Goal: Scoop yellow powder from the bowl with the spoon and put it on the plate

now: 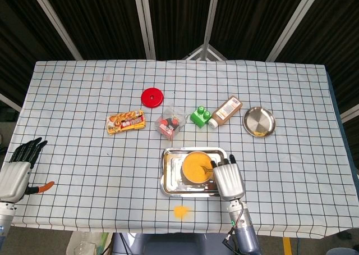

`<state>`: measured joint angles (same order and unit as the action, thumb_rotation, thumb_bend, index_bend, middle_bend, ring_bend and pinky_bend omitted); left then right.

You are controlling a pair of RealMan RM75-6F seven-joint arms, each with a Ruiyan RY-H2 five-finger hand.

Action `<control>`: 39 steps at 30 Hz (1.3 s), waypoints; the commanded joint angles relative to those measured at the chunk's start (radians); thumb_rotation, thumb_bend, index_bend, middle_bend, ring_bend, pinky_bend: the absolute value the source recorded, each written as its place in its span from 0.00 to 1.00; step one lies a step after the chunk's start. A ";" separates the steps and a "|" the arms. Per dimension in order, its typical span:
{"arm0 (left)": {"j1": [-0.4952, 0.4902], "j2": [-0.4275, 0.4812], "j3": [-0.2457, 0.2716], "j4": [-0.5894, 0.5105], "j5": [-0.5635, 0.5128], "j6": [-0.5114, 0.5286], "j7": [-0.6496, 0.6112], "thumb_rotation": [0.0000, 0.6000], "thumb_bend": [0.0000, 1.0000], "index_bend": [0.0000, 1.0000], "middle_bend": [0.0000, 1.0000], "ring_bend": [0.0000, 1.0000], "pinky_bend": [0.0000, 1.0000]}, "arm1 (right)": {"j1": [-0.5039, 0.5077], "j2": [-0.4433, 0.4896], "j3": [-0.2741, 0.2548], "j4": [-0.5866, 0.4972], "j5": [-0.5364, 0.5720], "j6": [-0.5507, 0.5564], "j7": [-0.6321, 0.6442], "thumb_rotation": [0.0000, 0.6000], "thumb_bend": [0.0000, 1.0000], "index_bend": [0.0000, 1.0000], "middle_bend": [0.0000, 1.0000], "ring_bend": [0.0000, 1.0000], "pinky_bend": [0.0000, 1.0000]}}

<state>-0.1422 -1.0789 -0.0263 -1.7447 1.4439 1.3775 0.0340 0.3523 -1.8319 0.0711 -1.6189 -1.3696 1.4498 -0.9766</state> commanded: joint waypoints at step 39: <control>-0.003 0.003 0.001 -0.007 -0.011 -0.012 -0.002 1.00 0.00 0.00 0.00 0.00 0.00 | -0.016 0.009 0.008 0.016 -0.032 -0.003 0.006 1.00 0.71 0.97 0.71 0.56 0.35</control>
<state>-0.1450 -1.0755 -0.0257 -1.7522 1.4332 1.3651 0.0320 0.3372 -1.8213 0.0808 -1.5996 -1.4015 1.4473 -0.9718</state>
